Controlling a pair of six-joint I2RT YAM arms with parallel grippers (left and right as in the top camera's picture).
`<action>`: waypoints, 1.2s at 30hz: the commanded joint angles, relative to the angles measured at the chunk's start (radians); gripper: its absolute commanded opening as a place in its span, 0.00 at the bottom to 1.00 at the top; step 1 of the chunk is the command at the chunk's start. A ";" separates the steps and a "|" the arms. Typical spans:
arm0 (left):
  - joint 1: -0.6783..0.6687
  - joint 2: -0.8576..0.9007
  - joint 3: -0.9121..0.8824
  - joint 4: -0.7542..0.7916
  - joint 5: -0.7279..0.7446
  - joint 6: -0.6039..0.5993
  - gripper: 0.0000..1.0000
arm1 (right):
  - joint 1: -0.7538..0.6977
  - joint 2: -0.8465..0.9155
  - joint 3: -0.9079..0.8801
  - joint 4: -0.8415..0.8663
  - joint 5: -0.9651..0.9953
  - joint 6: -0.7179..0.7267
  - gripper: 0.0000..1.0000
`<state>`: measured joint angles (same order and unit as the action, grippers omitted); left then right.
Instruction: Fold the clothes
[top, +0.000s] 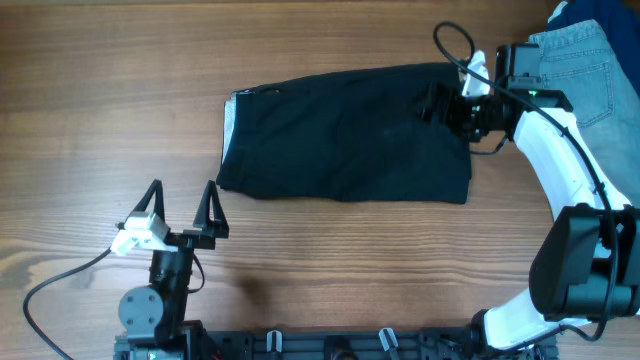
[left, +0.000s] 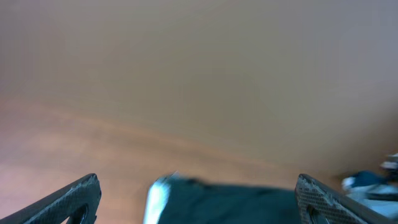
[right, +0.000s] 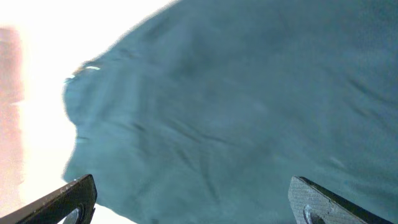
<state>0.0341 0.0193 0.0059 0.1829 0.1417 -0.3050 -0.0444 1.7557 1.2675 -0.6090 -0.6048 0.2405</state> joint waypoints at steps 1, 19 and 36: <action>-0.006 -0.004 0.012 0.061 0.114 -0.035 1.00 | 0.000 -0.026 0.023 0.051 -0.202 -0.002 1.00; -0.006 0.904 0.783 -0.477 0.274 0.117 1.00 | 0.000 -0.026 0.023 0.111 -0.204 0.006 0.99; 0.095 1.682 1.271 -0.781 0.322 0.119 1.00 | 0.000 -0.026 0.022 0.110 -0.204 0.005 0.99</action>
<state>0.0933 1.6199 1.2243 -0.5991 0.4370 -0.2058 -0.0444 1.7557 1.2724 -0.4999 -0.7853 0.2443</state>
